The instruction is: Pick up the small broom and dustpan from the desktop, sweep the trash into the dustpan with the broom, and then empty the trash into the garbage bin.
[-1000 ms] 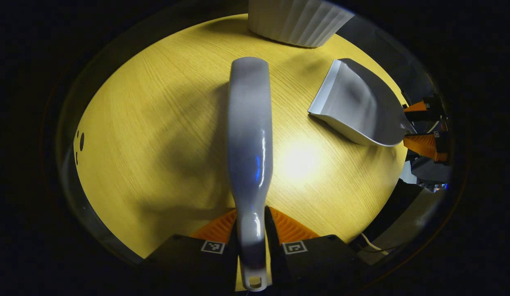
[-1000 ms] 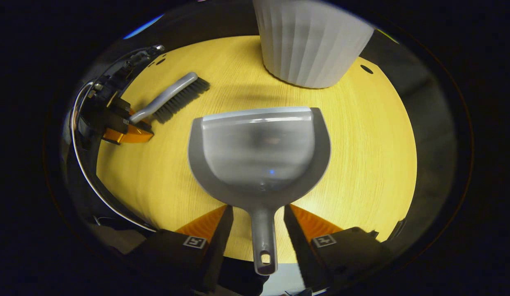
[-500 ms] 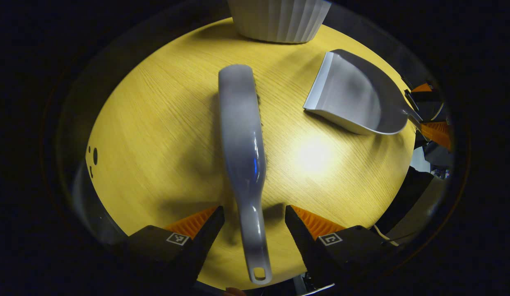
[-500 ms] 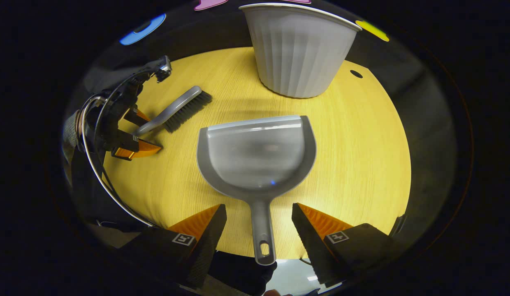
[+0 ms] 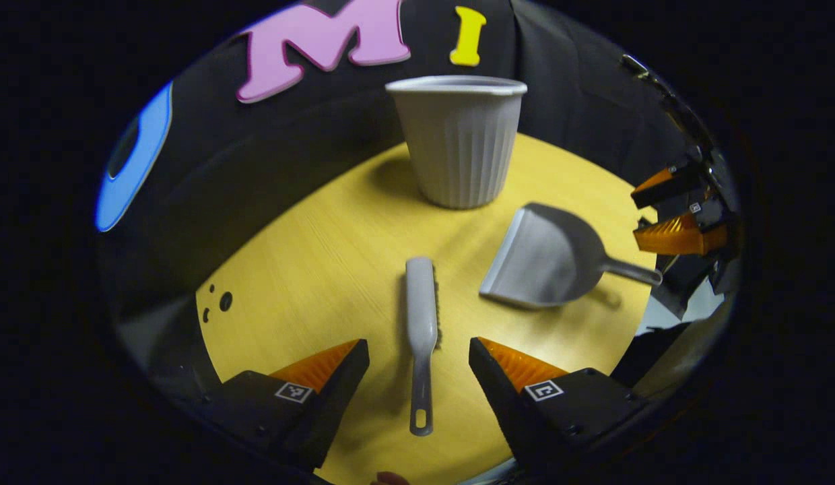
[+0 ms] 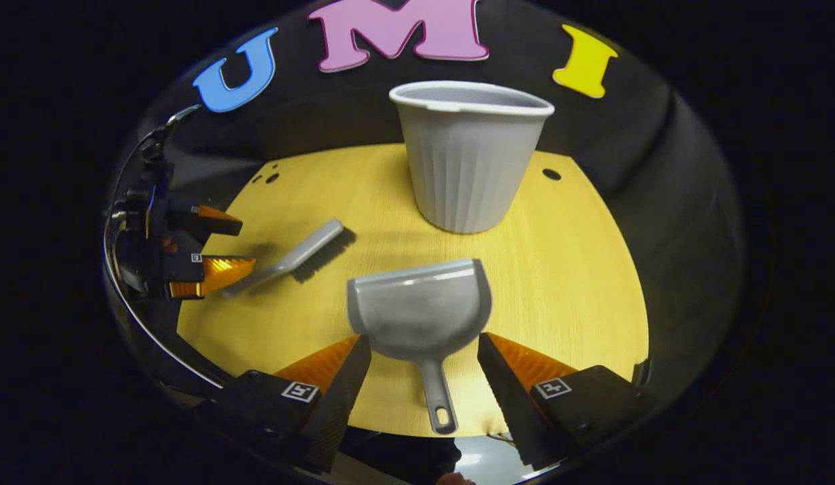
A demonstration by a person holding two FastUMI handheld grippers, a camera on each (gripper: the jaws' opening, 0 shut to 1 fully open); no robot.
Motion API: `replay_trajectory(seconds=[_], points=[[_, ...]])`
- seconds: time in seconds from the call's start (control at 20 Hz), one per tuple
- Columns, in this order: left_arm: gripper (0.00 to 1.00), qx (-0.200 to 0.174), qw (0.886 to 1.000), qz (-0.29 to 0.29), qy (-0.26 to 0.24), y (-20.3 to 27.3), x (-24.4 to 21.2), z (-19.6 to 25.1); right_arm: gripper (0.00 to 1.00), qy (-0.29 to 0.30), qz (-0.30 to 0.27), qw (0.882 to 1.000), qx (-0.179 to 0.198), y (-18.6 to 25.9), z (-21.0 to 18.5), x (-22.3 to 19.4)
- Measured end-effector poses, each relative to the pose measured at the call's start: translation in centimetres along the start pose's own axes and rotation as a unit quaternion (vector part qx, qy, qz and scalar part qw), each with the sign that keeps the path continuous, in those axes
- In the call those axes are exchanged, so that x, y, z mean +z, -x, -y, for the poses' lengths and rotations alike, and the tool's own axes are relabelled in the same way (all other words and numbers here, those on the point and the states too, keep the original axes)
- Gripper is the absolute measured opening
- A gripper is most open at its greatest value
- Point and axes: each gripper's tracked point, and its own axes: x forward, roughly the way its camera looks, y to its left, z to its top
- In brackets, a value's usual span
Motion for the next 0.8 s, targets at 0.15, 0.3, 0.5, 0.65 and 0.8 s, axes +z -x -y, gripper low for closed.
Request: replay_trajectory(seconds=[0.15, 0.3, 0.5, 0.65, 0.8], points=[[0.98, 0.027, 0.994, 0.106, 0.021, 4.5, 4.8, 0.1, 0.99, 0.016, 0.075, 0.997, -0.024, 2.8, 0.2, 4.2], [0.97, 0.051, 0.98, 0.19, 0.039, 8.4, 8.2, 0.1, 0.99, 0.03, 0.149, 0.988, -0.037, 6.0, -0.3, 8.3], [0.97, 0.069, 0.954, 0.274, 0.098, 13.6, 11.8, 0.6, 0.97, 0.038, 0.241, 0.969, -0.039, 10.2, -1.7, 12.9], [0.97, 0.083, 0.934, 0.323, 0.128, 16.4, 12.8, -0.3, 0.97, 0.044, 0.302, 0.951, -0.041, 12.4, -2.4, 14.9], [0.98, 0.099, 0.924, 0.341, 0.141, 17.8, 12.4, -1.1, 0.97, 0.065, 0.337, 0.938, -0.045, 13.5, -2.9, 15.4]])
